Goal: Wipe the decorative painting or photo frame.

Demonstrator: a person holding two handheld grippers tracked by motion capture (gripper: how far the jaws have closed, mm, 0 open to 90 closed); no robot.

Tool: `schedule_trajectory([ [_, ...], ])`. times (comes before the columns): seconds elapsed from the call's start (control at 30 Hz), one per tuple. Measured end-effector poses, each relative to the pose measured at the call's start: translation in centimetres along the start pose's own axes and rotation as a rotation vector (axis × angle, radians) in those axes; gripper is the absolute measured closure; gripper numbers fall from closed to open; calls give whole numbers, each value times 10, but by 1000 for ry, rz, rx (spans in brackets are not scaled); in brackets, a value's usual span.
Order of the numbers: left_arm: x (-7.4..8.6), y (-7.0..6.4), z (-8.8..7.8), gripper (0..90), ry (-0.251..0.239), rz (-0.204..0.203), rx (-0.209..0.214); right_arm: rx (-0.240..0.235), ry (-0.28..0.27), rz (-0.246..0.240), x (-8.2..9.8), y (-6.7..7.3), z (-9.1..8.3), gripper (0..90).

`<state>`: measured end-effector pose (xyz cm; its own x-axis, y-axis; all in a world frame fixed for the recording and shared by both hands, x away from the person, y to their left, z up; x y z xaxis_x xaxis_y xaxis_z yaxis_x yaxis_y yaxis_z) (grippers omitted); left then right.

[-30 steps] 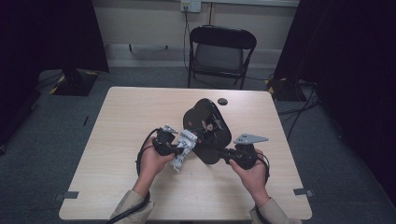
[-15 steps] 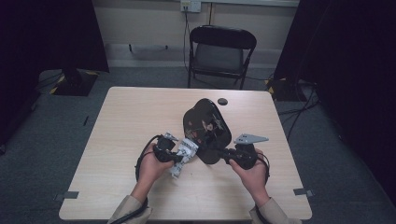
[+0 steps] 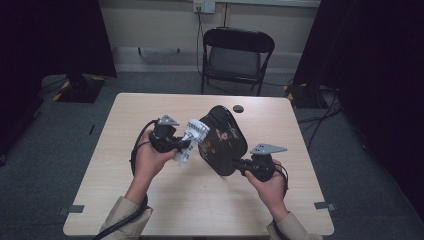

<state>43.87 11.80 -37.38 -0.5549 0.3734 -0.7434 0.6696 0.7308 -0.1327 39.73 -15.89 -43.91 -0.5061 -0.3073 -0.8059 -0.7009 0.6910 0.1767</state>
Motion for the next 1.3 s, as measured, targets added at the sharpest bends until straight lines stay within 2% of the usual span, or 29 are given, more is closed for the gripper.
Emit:
schedule_trajectory([
  [0.1, -17, -4, -6, 766, -41, 13, 0, 0, 0, 1, 0, 0, 0, 791],
  [0.23, -30, -9, -5, 764, -64, 14, 2, 0, -2, 1, 0, 0, 0, 791],
  [0.4, -31, -10, 6, 763, -28, 23, 6, -1, -2, 3, 0, 0, 0, 791],
  [0.83, -2, -7, 29, 763, 30, -1, 17, 1, -1, 2, 0, 0, 0, 790],
  [0.97, 15, -6, 41, 763, 61, -13, 21, 0, -2, 3, 0, 0, 0, 790],
  [1.1, 25, -7, 48, 763, 75, -18, 28, 0, -2, 3, 0, 0, 0, 790],
  [1.3, 43, -11, 62, 763, 127, -18, 41, 1, -1, 4, -1, 0, 0, 791],
])
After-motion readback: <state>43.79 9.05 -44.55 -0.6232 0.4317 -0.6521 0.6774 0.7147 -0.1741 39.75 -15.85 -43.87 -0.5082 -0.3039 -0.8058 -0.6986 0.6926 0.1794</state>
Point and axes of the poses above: each handheld gripper's, and its own axes: z roughly forward along the jaws, x roughly out of its underside, y roughly to its left, the point moved 3 cm from there along z, roughly forward along the jaws, and after that the axes turned 2 degrees about y, right-handed, at the moved point
